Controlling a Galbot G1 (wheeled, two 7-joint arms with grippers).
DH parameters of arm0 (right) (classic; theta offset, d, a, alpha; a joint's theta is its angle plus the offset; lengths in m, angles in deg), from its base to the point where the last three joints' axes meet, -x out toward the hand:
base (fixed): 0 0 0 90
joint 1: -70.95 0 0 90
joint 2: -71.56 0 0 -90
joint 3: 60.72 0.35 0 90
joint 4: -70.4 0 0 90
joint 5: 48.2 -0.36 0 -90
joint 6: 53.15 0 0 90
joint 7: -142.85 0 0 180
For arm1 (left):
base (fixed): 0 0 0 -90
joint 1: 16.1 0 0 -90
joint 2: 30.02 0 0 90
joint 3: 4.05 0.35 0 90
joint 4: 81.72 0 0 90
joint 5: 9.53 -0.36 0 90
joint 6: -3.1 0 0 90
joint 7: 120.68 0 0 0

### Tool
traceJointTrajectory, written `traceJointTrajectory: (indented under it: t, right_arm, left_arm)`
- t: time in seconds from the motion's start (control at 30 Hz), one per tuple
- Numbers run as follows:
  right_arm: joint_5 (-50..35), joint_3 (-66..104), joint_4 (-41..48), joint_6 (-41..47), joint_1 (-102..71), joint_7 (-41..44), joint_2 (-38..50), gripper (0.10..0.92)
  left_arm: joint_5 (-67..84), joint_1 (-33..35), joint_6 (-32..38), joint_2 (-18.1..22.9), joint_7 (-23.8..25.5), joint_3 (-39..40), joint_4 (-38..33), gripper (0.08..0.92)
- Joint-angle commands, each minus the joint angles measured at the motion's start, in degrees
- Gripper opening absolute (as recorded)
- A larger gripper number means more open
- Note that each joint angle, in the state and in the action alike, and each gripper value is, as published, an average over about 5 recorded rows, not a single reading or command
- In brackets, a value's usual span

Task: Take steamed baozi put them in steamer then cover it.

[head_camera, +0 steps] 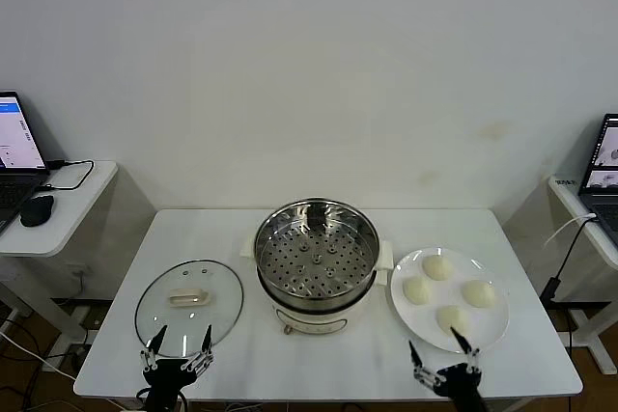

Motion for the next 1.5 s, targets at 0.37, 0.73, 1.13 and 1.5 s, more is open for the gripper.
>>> traceJointTrajectory:
  t: [0.37, 0.73, 1.13, 1.5]
  right_arm:
    - [14.29, -0.64, 16.03, 6.27, 28.06, 26.49, 36.52, 0.823]
    - [3.54, -40.34, 32.22, 7.17, 65.50, 43.55, 44.07, 0.823]
    - [-0.45, -76.96, 44.08, 7.21, 96.00, 53.80, 38.71, 0.823]
    - [1.73, -83.09, 53.15, 7.58, 97.74, 50.23, 28.70, 0.823]
  left_arm:
    - [-7.99, -3.51, -4.65, -0.23, -0.49, -1.40, 1.11, 0.823]
    - [-8.22, -4.36, -2.36, -0.78, -1.12, -2.44, 2.22, 0.823]
    - [-8.09, -5.50, -2.60, -2.04, -1.09, -3.51, 2.89, 0.823]
    - [-7.78, -5.34, -2.57, -3.02, -0.95, -5.15, 2.59, 0.823]
